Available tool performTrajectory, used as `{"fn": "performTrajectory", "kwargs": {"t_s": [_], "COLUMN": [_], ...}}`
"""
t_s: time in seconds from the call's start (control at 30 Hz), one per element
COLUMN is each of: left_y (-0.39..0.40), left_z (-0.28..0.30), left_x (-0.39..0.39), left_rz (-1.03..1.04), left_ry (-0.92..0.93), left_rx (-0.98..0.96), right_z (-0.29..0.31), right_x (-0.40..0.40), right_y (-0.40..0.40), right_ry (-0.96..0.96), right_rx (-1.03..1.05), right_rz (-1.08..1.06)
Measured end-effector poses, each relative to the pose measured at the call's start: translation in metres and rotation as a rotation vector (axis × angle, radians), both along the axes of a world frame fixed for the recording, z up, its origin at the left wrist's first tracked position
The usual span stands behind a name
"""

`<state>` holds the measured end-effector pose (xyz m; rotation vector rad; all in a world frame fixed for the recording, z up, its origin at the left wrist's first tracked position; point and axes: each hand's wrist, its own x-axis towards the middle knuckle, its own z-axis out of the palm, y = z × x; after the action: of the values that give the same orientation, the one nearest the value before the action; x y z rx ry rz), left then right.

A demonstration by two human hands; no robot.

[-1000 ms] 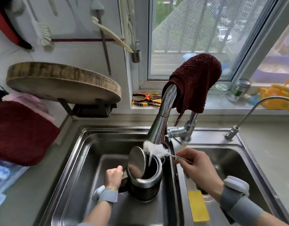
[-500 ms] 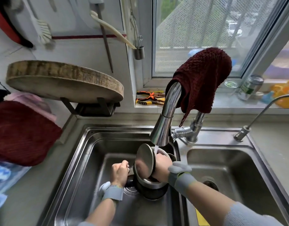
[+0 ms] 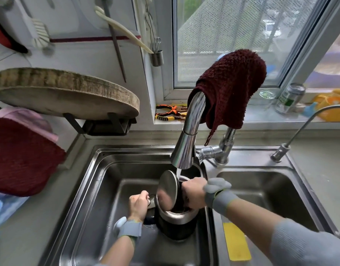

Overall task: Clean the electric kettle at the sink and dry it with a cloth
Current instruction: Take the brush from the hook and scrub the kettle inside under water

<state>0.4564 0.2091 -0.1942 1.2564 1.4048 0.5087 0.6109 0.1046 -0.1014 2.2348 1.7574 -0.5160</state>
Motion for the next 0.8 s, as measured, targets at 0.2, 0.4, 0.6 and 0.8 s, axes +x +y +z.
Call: {"fn": "performTrajectory", "kwargs": {"t_s": [0.2,0.4,0.6,0.8], "left_y": [0.004,0.012,0.013,0.025], "left_z": [-0.004,-0.002,-0.006,-0.007], "left_x": [-0.009,-0.006,-0.013,-0.012], "left_rz": [0.017,-0.012,0.053,0.033], "left_ry": [-0.053,-0.026,-0.103,-0.124], "left_rx": [-0.021,-0.015,-0.083,-0.099], "right_z": [-0.009,0.008,0.009,0.001], "right_x": [-0.018,0.001,0.019,0.018], "right_y": [0.005,0.01,0.004,0.011], "right_ry": [0.005,-0.03,0.121,0.255], "right_rx": [0.096,-0.016,0.128,0.119], "right_rz": [0.08,0.228,0.048,0.094]}}
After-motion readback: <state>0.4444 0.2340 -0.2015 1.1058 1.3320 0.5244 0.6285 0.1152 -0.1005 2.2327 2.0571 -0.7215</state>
